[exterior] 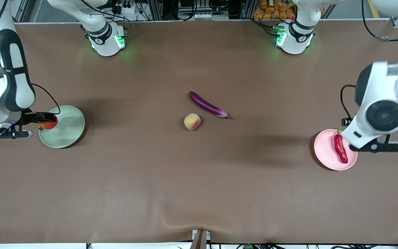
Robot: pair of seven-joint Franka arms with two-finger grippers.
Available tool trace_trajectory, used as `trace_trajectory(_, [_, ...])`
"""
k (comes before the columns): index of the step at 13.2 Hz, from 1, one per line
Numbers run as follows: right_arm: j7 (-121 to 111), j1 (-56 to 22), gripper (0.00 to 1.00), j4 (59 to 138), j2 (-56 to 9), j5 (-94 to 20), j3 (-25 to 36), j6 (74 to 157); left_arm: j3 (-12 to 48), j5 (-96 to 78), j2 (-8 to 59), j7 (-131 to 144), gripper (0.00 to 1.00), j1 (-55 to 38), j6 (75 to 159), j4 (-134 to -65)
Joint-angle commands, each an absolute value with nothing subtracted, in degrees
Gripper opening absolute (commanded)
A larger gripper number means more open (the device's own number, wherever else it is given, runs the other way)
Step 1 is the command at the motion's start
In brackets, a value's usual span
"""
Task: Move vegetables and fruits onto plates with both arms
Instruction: 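Lower the apple onto the green plate while the left gripper rises, then reach the left gripper to the purple eggplant's stem end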
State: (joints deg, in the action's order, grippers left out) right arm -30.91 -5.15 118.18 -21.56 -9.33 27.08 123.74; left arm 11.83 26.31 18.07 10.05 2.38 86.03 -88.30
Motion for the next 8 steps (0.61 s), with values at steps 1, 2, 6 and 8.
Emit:
trace_trajectory(1, [-34.9,-3.4,0.00,120.7,-21.8,-9.6,26.7,127.3,12.8,16.0,13.2,10.0,1.00,2.5,83.3,-89.6])
trace_trajectory(2, [-34.9,-3.4,0.00,121.5,-21.8,-10.0,26.7,128.0,13.7,13.0,12.1,11.0,1.00,2.6,82.7,-90.0])
trace_trajectory(6, [-34.9,-3.3,0.58,121.7,-22.9,-10.5,26.6,129.5,21.2,5.6,11.9,24.3,1.00,2.5,83.8,-89.5])
trace_trajectory(8, [-34.9,-3.3,0.56,121.7,-23.1,-10.9,26.6,129.5,23.1,1.5,12.8,30.6,1.00,1.5,87.5,-89.5])
